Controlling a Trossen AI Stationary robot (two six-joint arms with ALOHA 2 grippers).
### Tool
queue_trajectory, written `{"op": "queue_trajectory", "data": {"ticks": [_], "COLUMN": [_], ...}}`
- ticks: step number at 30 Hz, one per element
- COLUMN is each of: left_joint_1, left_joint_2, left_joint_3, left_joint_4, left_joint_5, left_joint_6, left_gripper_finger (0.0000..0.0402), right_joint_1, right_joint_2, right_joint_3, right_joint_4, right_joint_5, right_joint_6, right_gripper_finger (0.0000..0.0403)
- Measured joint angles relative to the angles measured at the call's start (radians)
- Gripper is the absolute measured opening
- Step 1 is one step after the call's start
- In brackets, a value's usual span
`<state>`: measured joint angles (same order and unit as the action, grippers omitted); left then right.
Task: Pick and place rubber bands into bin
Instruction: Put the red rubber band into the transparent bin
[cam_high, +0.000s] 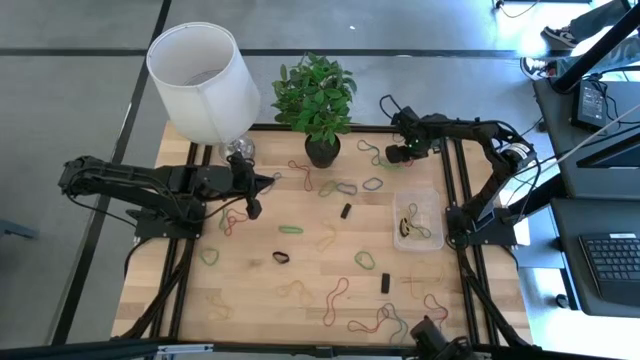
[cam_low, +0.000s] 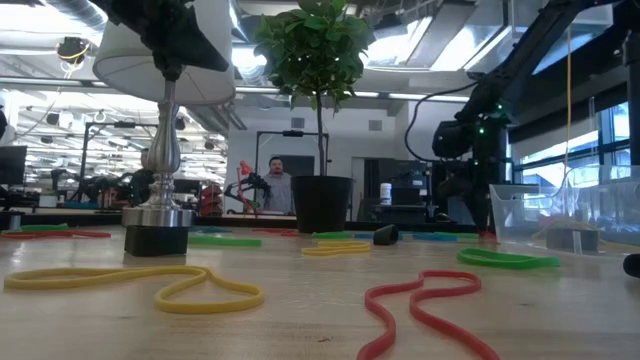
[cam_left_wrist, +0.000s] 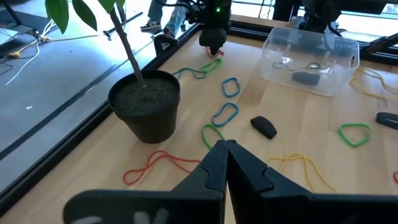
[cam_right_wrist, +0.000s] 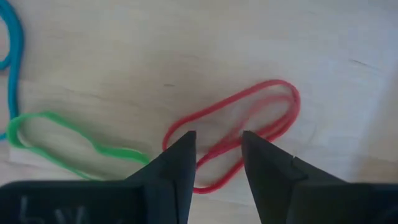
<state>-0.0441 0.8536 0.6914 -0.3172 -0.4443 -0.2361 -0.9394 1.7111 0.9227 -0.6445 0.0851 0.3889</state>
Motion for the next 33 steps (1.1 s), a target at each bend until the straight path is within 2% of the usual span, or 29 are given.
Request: {"op": "queue_trajectory", "data": {"ticks": [5, 12, 19, 33], "left_joint_1": [0.000, 0.000, 0.000, 0.000], "left_joint_2": [0.000, 0.000, 0.000, 0.000], "left_joint_3": [0.000, 0.000, 0.000, 0.000], "left_joint_4": [0.000, 0.000, -0.001, -0.001], "left_joint_5": [0.001, 0.009, 0.045, 0.043], "left_joint_6": [0.013, 0.014, 0.033, 0.051], "left_gripper_finger": [0.0002, 0.0002, 0.0002, 0.0003], "right_joint_1": [0.008, 0.007, 0.008, 0.033], "right_joint_2": [-0.001, -0.005, -0.093, -0.409], "right_joint_3": [-0.007, -0.007, -0.009, -0.008], "right_joint_4": [0.006, -0.007, -0.062, -0.158], "right_joint_5": [0.008, 0.013, -0.005, 0.001], "right_joint_6": [-0.025, -0.055, -0.053, 0.002], "right_gripper_finger": [0.0096, 0.0009, 0.0004, 0.0002]}}
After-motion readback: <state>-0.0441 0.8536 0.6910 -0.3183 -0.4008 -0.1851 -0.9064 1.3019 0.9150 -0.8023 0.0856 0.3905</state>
